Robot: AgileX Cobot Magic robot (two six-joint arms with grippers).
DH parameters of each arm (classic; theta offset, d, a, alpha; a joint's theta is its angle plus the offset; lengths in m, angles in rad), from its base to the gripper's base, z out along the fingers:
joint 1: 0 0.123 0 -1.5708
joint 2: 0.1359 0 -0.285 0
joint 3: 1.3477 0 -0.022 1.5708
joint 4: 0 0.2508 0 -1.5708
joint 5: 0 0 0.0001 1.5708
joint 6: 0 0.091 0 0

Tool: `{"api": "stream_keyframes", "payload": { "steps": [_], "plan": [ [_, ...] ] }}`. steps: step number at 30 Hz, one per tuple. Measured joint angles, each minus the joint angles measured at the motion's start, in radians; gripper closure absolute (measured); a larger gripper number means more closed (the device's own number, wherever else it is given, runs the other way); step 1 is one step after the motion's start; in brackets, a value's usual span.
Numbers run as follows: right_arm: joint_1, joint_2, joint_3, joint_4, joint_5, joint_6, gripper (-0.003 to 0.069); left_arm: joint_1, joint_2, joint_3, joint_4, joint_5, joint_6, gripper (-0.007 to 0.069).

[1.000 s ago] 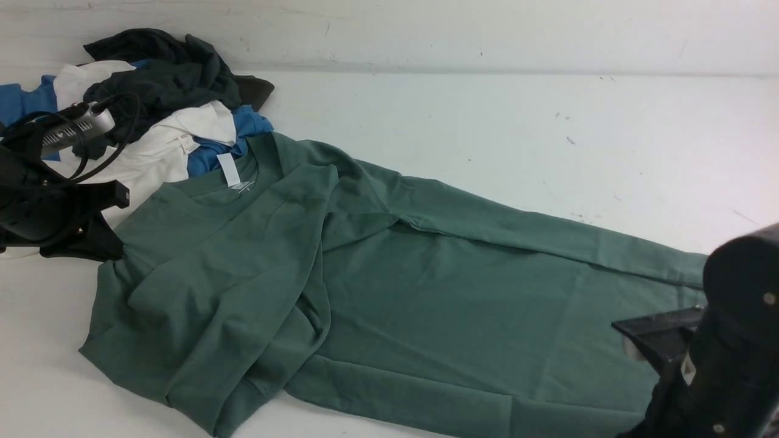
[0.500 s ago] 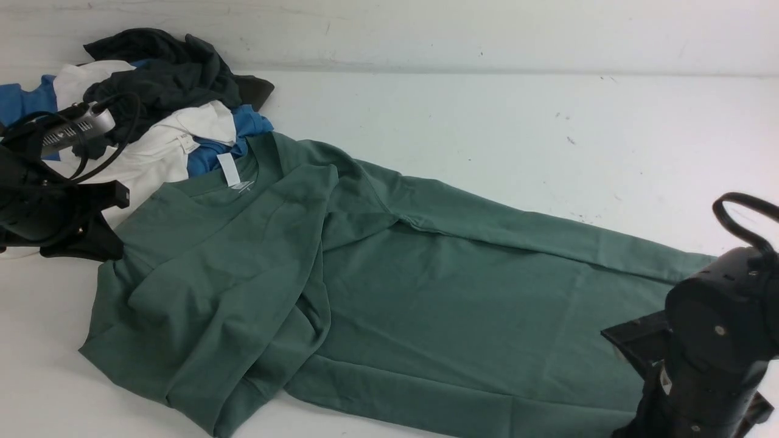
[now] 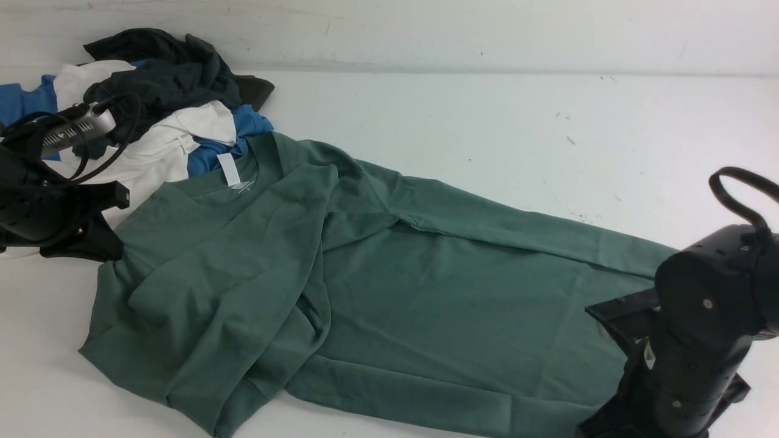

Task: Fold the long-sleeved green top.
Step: Use both arms simultaneously to clamp the lower edge of the clothing fabric

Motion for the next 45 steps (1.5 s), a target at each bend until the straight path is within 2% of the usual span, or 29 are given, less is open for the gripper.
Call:
{"api": "stream_keyframes", "payload": {
  "steps": [1, 4, 14, 17, 22, 26, 31, 32, 36, 40, 45],
  "plan": [
    [0.0, -0.001, 0.0, -0.006, 0.006, 0.0, 0.0643, 0.0, 0.0, 0.0, 0.0, 0.004, 0.0, 0.0618],
    [0.0, -0.021, 0.0, -0.01, 0.041, 0.0, 0.0666, 0.0, -0.002, -0.009, 0.005, 0.024, 0.0, 0.0618],
    [0.0, -0.217, 0.067, -0.009, 0.141, 0.002, 0.0671, 0.0, -0.138, -0.049, 0.105, 0.169, 0.0, 0.0618],
    [0.0, -0.226, 0.09, 0.007, 0.124, 0.009, 0.0671, 0.0, -0.148, -0.049, 0.114, 0.171, 0.0, 0.0618],
    [0.0, -0.186, 0.099, 0.093, -0.008, 0.023, 0.066, 0.0, -0.127, -0.049, 0.122, 0.172, 0.0, 0.0618],
    [0.0, -0.107, 0.099, 0.19, -0.102, 0.012, 0.0591, 0.0, -0.101, -0.049, 0.125, 0.172, 0.0, 0.0618],
    [0.0, -0.043, 0.099, 0.198, -0.119, 0.011, 0.0505, 0.0, -0.097, -0.049, 0.126, 0.172, 0.0, 0.0618],
    [0.0, -0.025, 0.099, 0.196, -0.129, 0.012, 0.0465, 0.0, -0.097, -0.049, 0.126, 0.172, 0.0, 0.0618],
    [0.0, -0.013, 0.086, 0.201, -0.13, 0.02, 0.038, 0.0, -0.097, -0.049, 0.126, 0.172, 0.001, 0.0618],
    [0.0, -0.003, 0.057, 0.189, -0.125, 0.028, 0.0342, 0.0, -0.097, -0.049, 0.126, 0.172, 0.001, 0.0618],
    [0.0, -0.001, 0.023, 0.183, -0.13, 0.048, 0.0335, 0.0, -0.097, -0.049, 0.126, 0.172, 0.001, 0.0618]
  ]
}}
